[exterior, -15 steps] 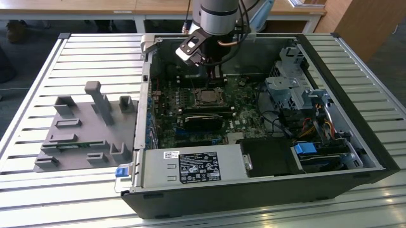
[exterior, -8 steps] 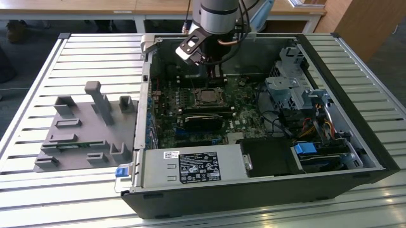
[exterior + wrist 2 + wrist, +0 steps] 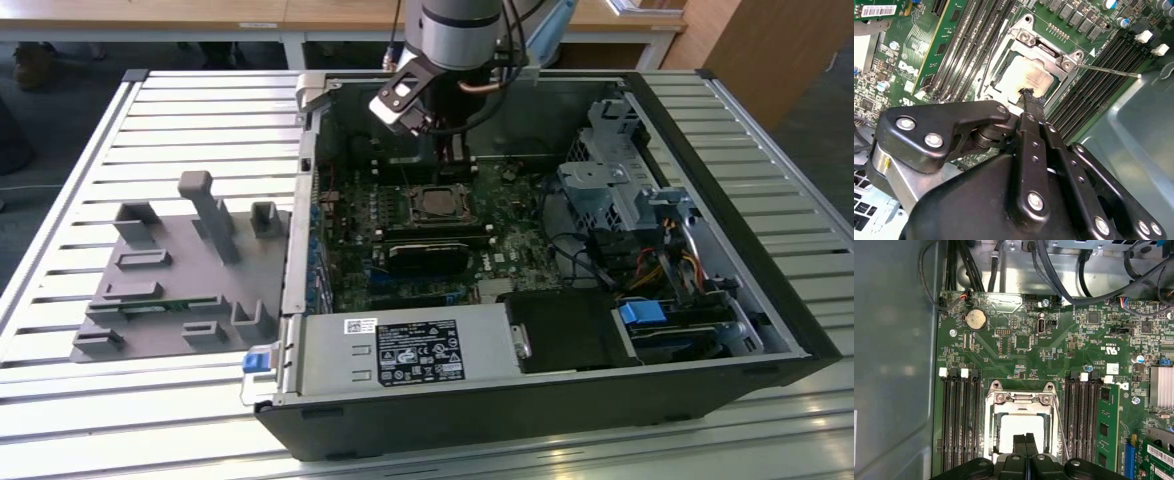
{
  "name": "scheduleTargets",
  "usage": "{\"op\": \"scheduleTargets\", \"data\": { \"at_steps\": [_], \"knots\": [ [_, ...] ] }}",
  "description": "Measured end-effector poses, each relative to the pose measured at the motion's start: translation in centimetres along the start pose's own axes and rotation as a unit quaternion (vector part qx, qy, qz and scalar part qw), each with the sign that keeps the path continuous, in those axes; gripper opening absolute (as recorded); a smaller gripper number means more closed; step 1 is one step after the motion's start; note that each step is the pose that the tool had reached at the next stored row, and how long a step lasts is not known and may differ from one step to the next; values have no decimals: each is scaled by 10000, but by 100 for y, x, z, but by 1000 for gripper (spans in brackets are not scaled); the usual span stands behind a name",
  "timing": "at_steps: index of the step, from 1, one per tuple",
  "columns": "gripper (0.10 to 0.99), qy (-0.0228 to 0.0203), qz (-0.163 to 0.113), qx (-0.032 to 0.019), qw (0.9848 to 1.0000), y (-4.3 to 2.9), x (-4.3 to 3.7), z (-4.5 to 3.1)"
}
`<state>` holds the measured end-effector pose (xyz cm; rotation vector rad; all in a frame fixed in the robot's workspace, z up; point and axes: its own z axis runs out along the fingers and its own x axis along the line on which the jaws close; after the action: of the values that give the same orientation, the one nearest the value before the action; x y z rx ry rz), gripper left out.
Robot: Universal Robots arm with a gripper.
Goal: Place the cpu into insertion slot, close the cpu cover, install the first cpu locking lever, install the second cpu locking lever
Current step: 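Install the first cpu locking lever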
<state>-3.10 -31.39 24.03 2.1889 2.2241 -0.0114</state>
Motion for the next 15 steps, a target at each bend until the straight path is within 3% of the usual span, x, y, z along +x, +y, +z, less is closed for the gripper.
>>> {"op": "scheduleTargets", "data": {
  "at_steps": [11, 15],
  "knots": [
    [118, -13, -9, 0, 10000, 0, 0, -12],
    [118, -10, -285, -7, 9996, 0, 1, -11]
  ]
}}
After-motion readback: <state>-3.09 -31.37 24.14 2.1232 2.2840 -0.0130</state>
